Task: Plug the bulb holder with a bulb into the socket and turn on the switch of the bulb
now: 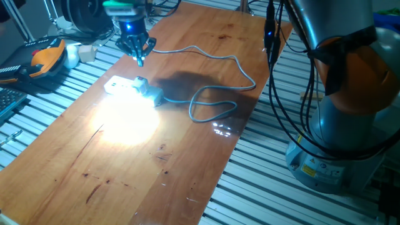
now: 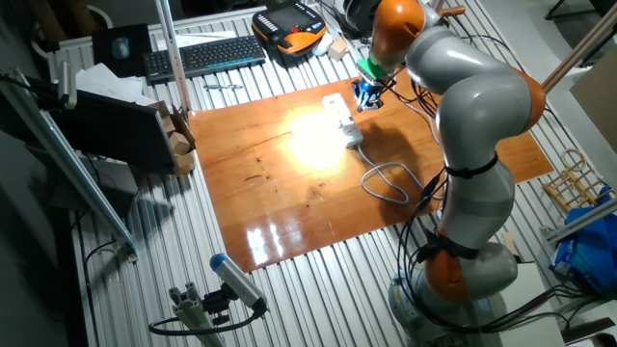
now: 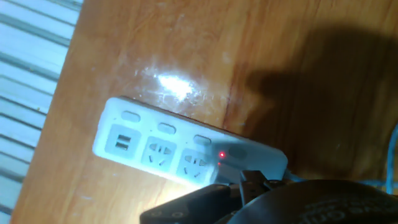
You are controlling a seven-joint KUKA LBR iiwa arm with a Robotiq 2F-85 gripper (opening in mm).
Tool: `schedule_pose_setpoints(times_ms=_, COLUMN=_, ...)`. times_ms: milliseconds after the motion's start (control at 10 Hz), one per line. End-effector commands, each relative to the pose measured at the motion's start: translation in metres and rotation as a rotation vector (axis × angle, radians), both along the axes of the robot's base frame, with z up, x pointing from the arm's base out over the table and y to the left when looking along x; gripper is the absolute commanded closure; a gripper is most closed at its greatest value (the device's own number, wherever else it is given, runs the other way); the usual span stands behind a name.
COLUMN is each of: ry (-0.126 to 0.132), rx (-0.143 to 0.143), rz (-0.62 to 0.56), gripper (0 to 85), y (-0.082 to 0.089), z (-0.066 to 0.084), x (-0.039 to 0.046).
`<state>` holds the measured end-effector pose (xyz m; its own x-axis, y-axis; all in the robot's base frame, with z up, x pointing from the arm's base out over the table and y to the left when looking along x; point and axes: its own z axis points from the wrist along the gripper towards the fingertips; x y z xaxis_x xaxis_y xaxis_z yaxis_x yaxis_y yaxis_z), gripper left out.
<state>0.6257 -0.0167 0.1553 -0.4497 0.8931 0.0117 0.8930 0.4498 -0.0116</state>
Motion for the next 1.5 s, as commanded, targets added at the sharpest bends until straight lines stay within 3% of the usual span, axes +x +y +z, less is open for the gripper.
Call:
schedule_pose_setpoints(times_ms=0, ry=-0.010, rx=-0.026, rz=0.640, gripper=85.0, y=-0.0002, z=-0.0004, x=-0.0001)
schedule_pose_setpoints(times_ms=300, ry=-0.045, rx=-0.037, rz=0.858, gripper=85.0, y=0.0001, z=-0.0003, x=-0.0004)
schedule_pose_setpoints(times_ms=500, ry=-0.075, rx=-0.036, rz=0.953, gripper=85.0, y=0.0001, z=-0.0007, x=-0.0001)
schedule_pose_setpoints(times_ms=600, ry=-0.082, rx=-0.050, rz=0.992, gripper=85.0, y=0.0001, z=-0.0009, x=0.0006)
schedule_pose_setpoints(times_ms=900, ry=-0.089, rx=-0.050, rz=1.037, gripper=85.0, y=-0.0001, z=0.0010, x=-0.0015)
schedule_pose_setpoints(times_ms=1100, ry=-0.096, rx=-0.076, rz=1.060, gripper=85.0, y=0.0002, z=0.0012, x=-0.0017)
schedule_pose_setpoints(times_ms=1400, ry=-0.102, rx=-0.037, rz=1.070, gripper=85.0, y=0.0002, z=0.0005, x=-0.0016)
